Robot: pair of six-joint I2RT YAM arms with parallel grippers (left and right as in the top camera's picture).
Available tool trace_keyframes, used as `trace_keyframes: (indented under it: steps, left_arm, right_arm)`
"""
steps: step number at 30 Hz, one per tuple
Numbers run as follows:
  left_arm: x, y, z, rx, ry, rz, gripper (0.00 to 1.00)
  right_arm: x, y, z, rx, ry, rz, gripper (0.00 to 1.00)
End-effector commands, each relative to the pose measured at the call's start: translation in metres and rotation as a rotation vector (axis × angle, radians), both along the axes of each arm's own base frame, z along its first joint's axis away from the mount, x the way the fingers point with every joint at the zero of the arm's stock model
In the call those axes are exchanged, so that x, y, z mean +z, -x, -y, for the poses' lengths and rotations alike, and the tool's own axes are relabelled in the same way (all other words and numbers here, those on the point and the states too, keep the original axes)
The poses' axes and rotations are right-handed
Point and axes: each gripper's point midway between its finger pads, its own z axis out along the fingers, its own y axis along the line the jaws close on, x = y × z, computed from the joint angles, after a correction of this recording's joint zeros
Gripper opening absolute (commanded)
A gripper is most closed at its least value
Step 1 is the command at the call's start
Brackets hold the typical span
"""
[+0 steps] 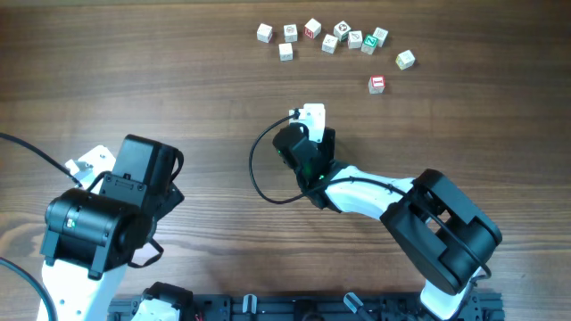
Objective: Form a tower
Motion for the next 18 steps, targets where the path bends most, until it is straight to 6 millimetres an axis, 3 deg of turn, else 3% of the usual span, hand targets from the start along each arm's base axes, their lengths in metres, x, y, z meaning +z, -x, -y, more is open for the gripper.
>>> trace_keyframes:
  steps: [1, 9, 18]
  left_arm:
    - [0.001, 0.001, -0.001, 0.023, 0.005, 0.011, 1.00]
    - [0.001, 0.001, -0.001, 0.023, 0.005, 0.011, 1.00]
    - [0.001, 0.001, -0.001, 0.023, 0.005, 0.011, 1.00]
  right_arm:
    - [-0.007, 0.001, 0.003, -0.003, 0.015, -0.012, 0.75]
    - [-0.013, 0.006, -0.008, 0.067, 0.002, -0.051, 0.79]
    - [-0.014, 0.006, -0.006, 0.064, 0.006, -0.056, 0.79]
